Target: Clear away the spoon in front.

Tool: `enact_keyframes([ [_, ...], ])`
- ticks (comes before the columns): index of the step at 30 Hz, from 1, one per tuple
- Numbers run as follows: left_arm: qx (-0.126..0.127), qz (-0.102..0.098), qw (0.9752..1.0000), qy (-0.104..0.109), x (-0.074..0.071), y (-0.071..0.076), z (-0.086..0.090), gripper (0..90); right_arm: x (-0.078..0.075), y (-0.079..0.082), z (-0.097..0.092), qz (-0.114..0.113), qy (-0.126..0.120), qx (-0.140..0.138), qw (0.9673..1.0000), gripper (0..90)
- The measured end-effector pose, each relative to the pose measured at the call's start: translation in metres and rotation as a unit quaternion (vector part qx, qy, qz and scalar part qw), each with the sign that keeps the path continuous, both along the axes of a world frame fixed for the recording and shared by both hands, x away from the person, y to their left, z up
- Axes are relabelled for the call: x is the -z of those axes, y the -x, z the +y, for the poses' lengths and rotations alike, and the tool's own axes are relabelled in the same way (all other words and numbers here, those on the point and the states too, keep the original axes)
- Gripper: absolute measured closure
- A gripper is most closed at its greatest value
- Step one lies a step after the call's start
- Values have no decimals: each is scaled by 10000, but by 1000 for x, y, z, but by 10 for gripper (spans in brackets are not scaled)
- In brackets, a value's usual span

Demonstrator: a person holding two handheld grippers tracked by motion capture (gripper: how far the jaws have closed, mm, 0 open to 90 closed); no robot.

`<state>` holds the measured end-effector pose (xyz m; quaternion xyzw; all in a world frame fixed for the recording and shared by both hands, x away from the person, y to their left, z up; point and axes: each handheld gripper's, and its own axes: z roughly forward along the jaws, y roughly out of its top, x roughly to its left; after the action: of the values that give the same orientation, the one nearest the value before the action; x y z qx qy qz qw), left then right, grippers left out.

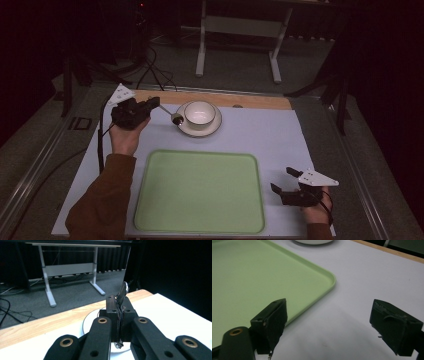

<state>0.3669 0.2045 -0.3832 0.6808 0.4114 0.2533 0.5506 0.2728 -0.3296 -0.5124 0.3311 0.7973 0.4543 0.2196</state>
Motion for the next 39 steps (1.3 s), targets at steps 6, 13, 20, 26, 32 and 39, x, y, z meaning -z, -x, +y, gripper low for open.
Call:
enact_keyframes([
  [6, -16, 44, 10000, -9, 8, 13, 9, 885, 0, 0, 0, 11, 11, 0, 10000, 143],
  [13, -55, 211, 9998, -34, 14, 22, 16, 885, 0, 0, 0, 14, 19, 1, 10000, 143],
  [20, -37, 383, 9992, -145, 20, 30, 21, 885, 0, 0, 0, 12, 28, -4, 10000, 143],
  [26, -31, 520, 9984, -226, 24, 36, 25, 885, 0, 0, 1, 24, 39, -7, 10000, 143],
  [32, 68, 652, 9966, -504, 29, 40, 24, 884, 1, 0, 1, 27, 49, -12, 10000, 143],
  [39, 37, 896, 9935, -698, 38, 41, 25, 884, 1, -1, 1, 27, 54, -20, 10000, 143],
])
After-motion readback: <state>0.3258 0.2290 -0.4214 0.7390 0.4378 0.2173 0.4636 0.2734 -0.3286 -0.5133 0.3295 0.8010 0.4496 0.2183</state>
